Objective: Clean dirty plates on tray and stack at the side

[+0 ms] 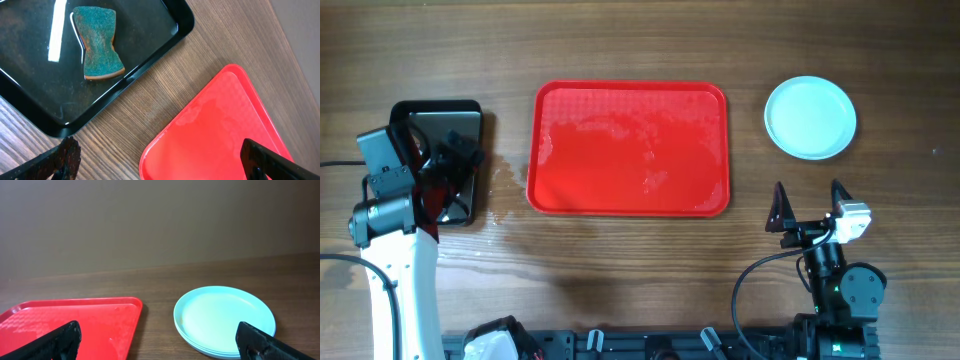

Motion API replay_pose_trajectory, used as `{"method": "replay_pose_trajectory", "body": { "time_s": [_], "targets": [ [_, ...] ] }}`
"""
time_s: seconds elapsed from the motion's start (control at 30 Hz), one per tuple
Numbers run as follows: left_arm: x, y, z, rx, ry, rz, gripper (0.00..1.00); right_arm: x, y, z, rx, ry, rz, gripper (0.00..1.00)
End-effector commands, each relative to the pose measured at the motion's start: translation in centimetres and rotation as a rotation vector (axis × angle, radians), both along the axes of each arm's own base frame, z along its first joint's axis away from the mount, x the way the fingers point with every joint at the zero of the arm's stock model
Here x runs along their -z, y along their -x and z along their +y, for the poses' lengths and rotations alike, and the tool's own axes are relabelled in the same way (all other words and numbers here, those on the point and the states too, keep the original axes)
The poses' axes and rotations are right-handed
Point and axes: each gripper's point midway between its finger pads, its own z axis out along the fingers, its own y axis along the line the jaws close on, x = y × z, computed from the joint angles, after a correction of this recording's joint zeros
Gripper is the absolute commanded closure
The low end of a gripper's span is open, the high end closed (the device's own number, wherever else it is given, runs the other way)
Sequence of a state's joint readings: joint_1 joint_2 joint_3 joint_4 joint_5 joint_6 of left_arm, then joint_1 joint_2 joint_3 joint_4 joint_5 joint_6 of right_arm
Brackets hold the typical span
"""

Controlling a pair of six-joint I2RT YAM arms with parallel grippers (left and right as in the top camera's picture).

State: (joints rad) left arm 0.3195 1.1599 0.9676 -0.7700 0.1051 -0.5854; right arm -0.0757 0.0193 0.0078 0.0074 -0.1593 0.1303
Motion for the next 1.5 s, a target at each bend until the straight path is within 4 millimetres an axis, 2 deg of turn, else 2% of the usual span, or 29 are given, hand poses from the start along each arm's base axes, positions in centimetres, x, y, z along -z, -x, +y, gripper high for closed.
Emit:
{"method": "replay_pose_trajectory", "body": {
  "time_s": [0.0,0.07,0.2,0.37,0.43,0.57,0.63,0.83,1.07,1.27,1.47],
  "targets": [
    [0.0,0.1,0.4,-0.014,-0.029,0.006,0.00,-0.3,0.1,-0.3,0.014,-0.009,-0.015,0.00],
    [-0.2,0.5,0.3,-0.013,-0.027,0.010,0.00,-0.3,0.1,-0.3,0.014,-0.009,-0.015,0.00],
    [0.8,2.2,-1.3,0.021,-0.014,0.054,0.00,-0.3,0.1,-0.3,0.014,-0.009,-0.015,0.00],
    [4.0,4.0,-3.4,0.082,-0.028,0.011,0.00,-0.3,0.1,-0.3,0.014,-0.009,-0.015,0.00],
    [5.3,4.4,-4.5,0.129,-0.022,-0.042,0.00,-0.3,0.1,-0.3,0.014,-0.009,-0.015,0.00],
    [6.2,4.1,-7.7,0.380,-0.062,-0.230,0.00,-0.3,0.1,-0.3,0.014,-0.009,-0.015,0.00],
    [6.4,4.1,-7.9,0.407,-0.105,-0.326,0.00,-0.3,0.1,-0.3,0.014,-0.009,-0.015,0.00],
    [8.1,4.6,-8.0,0.404,-0.164,-0.472,0.00,-0.3,0.1,-0.3,0.014,-0.009,-0.015,0.00],
    [8.0,4.9,-8.9,0.450,-0.218,-0.573,0.00,-0.3,0.1,-0.3,0.014,-0.009,-0.015,0.00],
    [6.7,4.9,-11.0,0.611,-0.327,-0.650,0.00,-0.3,0.1,-0.3,0.014,-0.009,-0.015,0.00],
    [5.8,4.9,-11.4,0.632,-0.356,-0.687,0.00,-0.3,0.1,-0.3,0.014,-0.009,-0.015,0.00]
  ]
}}
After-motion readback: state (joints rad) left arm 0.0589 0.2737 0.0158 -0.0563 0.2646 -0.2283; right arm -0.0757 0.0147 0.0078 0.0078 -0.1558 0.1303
